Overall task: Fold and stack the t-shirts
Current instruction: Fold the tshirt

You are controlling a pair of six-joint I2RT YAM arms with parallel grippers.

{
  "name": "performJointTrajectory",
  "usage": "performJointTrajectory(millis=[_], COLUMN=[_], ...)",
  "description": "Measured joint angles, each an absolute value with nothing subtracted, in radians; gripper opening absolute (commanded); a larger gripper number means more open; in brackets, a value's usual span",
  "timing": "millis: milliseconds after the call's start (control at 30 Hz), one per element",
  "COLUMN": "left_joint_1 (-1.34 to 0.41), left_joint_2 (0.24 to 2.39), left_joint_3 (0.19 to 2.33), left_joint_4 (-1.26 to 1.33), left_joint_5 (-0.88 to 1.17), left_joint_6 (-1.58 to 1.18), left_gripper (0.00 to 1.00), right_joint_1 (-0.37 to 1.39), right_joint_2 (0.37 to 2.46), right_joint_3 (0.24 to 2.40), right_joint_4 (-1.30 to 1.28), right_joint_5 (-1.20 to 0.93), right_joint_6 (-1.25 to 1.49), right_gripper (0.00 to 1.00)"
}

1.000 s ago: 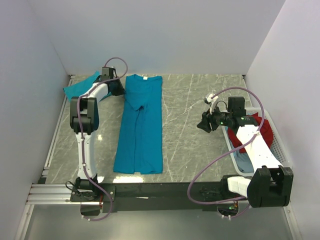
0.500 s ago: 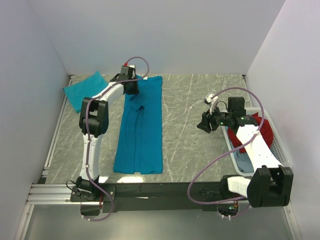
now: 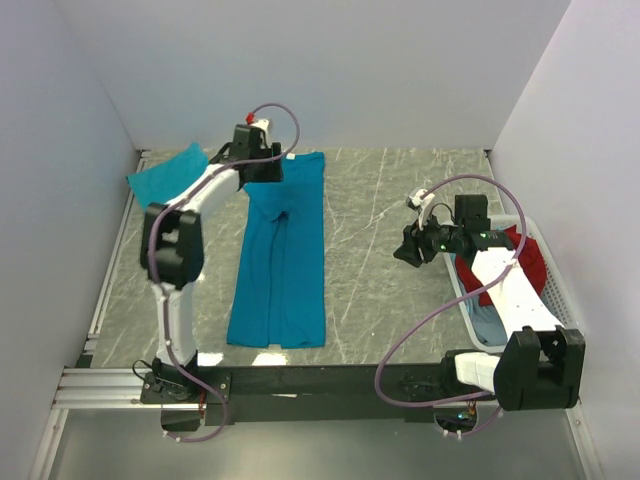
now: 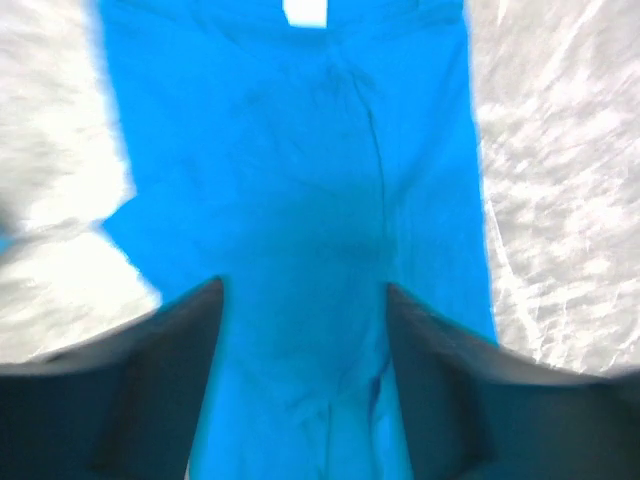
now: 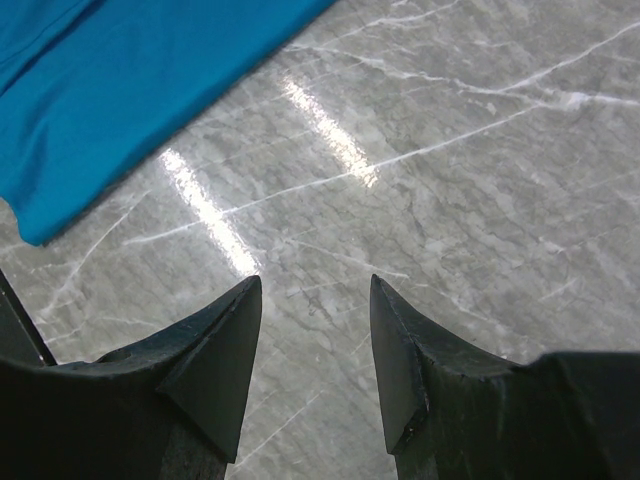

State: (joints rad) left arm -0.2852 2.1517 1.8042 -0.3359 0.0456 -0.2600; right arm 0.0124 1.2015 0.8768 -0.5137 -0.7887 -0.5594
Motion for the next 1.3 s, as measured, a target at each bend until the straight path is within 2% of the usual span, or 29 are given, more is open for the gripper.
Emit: performJointTrajectory(millis=[33, 67, 200, 433, 800, 1100, 1300], left_joint_1=[-0.281, -0.275, -0.212, -0.062, -0.084, -0.075, -0.074], left_joint_2=[2.096, 2.031, 1.913, 2.056, 2.236, 2.254, 2.28], left_joint_3=[1.749, 1.686, 1.653, 1.687, 1.671, 1.677, 1.72], left_joint_4=[-0.314, -0.277, -0.226, -0.191, -0.234, -0.229, -0.24], left_joint_5=[0.035, 0.019, 0.049, 0.149, 0.215, 0.201, 0.183], left_joint_6=[-0.257, -0.257, -0.327, -0.481, -0.612, -0.651, -0.649], left_gripper=[0.81, 0.81, 0.71, 0.65, 0.61, 0.45, 0.42], right_joint_1=[0.012, 0.012, 0.012, 0.012, 0.012, 0.012, 0.012], right_joint_2=[1.204, 1.206, 1.208, 1.209, 1.22, 1.22, 1.22], right_joint_3=[0.877, 0.877, 0.877, 0.877, 0.877, 0.877, 0.878], right_joint_4=[-0.516, -0.519, -0.521, -0.521, -0.528, -0.535, -0.54], right_joint_5=[-0.789, -0.789, -0.79, -0.789, -0.788, -0.788, -0.788], right_joint_6=[-0.56, -0.562, -0.563, -0.567, -0.571, -0.575, -0.578], right_gripper=[0.54, 0.54, 0.54, 0.54, 0.54, 0.54, 0.54])
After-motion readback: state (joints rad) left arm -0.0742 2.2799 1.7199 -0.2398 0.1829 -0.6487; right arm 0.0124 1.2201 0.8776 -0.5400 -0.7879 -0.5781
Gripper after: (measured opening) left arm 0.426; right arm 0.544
